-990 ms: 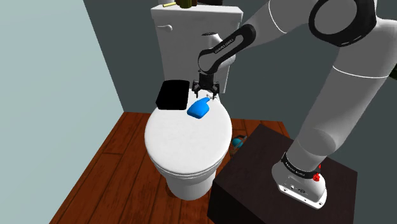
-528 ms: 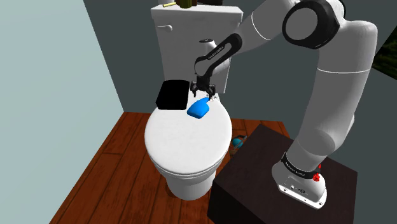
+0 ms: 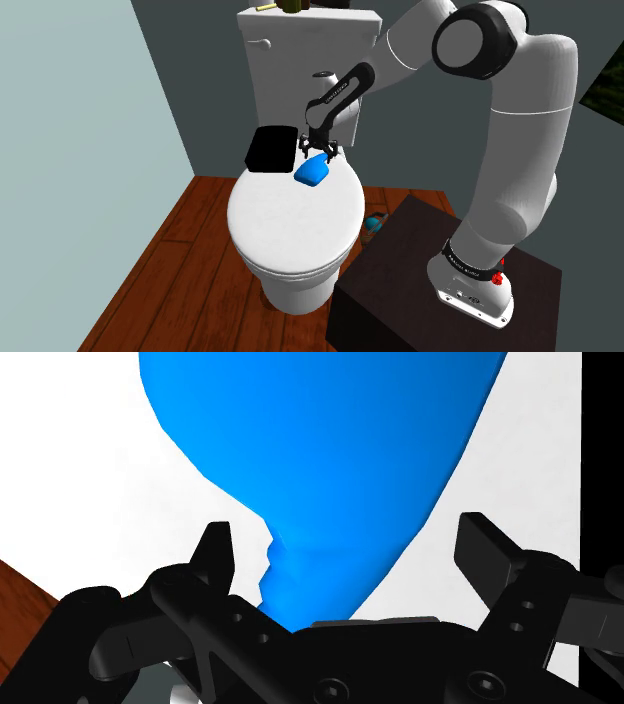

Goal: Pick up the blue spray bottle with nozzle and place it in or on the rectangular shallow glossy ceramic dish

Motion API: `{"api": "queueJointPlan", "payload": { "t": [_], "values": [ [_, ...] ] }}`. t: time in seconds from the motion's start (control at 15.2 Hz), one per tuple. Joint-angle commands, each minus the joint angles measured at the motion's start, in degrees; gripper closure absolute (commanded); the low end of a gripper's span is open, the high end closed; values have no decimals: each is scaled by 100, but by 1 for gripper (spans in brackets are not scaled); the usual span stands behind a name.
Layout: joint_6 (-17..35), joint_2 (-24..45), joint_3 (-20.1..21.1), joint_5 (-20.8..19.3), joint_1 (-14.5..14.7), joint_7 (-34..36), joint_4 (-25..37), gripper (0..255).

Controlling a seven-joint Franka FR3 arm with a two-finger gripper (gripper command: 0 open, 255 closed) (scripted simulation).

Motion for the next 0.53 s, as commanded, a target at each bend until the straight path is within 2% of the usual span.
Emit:
{"api": "queueJointPlan", "payload": {
  "t": [0.0, 0.26, 0.33, 0.46],
  "values": [
    [5, 6, 0, 0, 1, 1, 2, 0],
    [5, 5, 0, 0, 0, 1, 2, 0],
    [5, 5, 0, 0, 0, 1, 2, 255],
    [4, 5, 0, 0, 1, 1, 2, 255]
  ]
}}
